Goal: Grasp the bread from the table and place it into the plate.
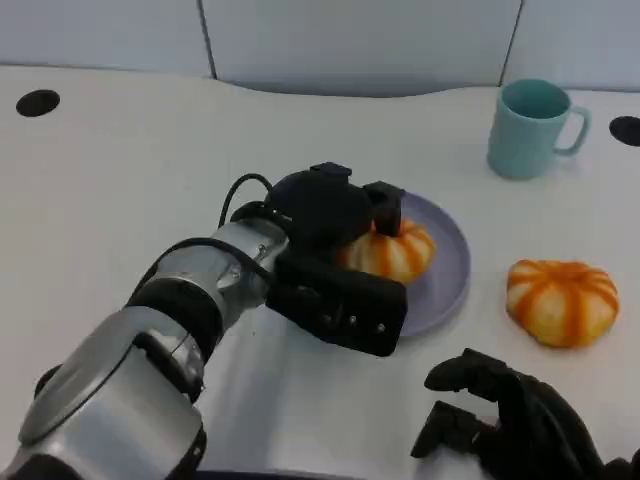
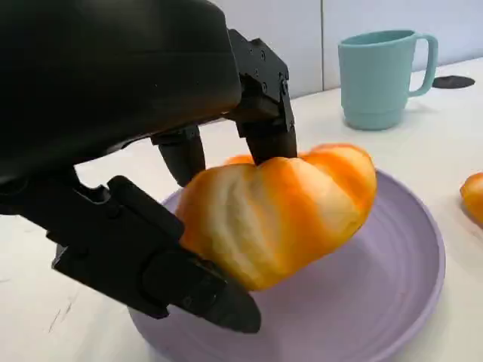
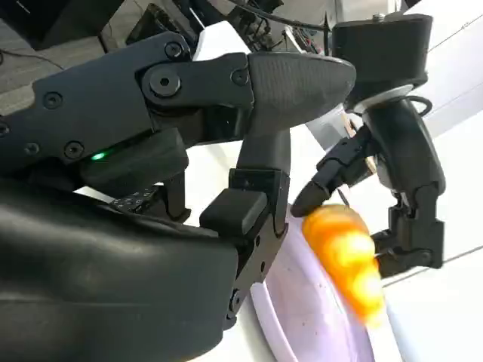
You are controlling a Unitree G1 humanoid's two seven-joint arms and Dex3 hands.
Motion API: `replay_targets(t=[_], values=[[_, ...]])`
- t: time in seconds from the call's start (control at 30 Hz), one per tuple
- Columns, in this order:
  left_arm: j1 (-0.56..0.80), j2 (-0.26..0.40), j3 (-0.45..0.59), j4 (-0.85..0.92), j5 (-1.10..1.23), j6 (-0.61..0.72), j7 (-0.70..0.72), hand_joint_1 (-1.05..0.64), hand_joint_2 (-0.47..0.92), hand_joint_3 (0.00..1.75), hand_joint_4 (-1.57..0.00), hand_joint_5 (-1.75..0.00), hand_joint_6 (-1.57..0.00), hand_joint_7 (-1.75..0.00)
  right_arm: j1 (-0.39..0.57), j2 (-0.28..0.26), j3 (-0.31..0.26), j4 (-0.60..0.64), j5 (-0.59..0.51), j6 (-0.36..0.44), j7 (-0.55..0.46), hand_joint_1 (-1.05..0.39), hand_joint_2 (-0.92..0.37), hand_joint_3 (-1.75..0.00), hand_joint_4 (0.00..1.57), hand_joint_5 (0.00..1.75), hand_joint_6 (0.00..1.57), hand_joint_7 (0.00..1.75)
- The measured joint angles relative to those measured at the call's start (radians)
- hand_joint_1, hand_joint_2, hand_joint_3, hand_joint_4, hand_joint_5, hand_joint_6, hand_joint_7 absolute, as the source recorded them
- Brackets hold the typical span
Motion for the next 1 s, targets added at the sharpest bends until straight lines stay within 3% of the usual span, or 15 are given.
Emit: replay_targets(t=[0.13, 0.33, 0.53, 0.7, 1.0], values=[[-0.001, -0.001, -0.001, 0.0, 0.0, -0.001, -0.008, -0.73, 0.91, 0.0, 0.0, -0.77, 0.0, -0.71, 0.0, 0.0, 0.001, -0.001, -0.001, 0.0, -0.002, -0.52, -0.92, -0.36, 0.79, 1.27, 0.78, 0.91], [-0.002, 0.0, 0.007, 0.0, -0.008, -0.017, -0.045, -0.81, 0.9, 0.0, 0.0, -0.61, 0.0, -0.76, 0.0, 0.0, 0.001, -0.001, -0.001, 0.0, -0.002, -0.51, -0.92, -0.38, 0.76, 1.31, 0.76, 0.93], [-0.002, 0.001, 0.017, 0.0, -0.015, -0.019, -0.06, -0.82, 0.92, 0.03, 0.0, -0.6, 0.0, -0.78, -0.001, 0.0, -0.001, 0.005, -0.001, -0.003, 0.005, -0.51, -0.92, -0.37, 0.77, 1.29, 0.77, 0.93], [-0.002, 0.012, 0.041, -0.011, -0.029, -0.037, -0.061, -0.82, 0.92, 0.04, 0.0, -0.75, 0.0, -0.78, -0.001, 0.0, -0.002, 0.005, -0.001, -0.003, 0.005, -0.53, -0.92, -0.38, 0.77, 1.28, 0.76, 0.93], [0.02, 0.08, 0.182, -0.064, -0.199, -0.156, -0.1, -0.83, 0.92, 0.07, 0.0, -0.79, 0.0, -0.81, -0.009, -0.001, -0.007, 0.029, 0.0, -0.026, 0.018, -0.52, -0.92, -0.39, 0.78, 1.26, 0.77, 0.91]])
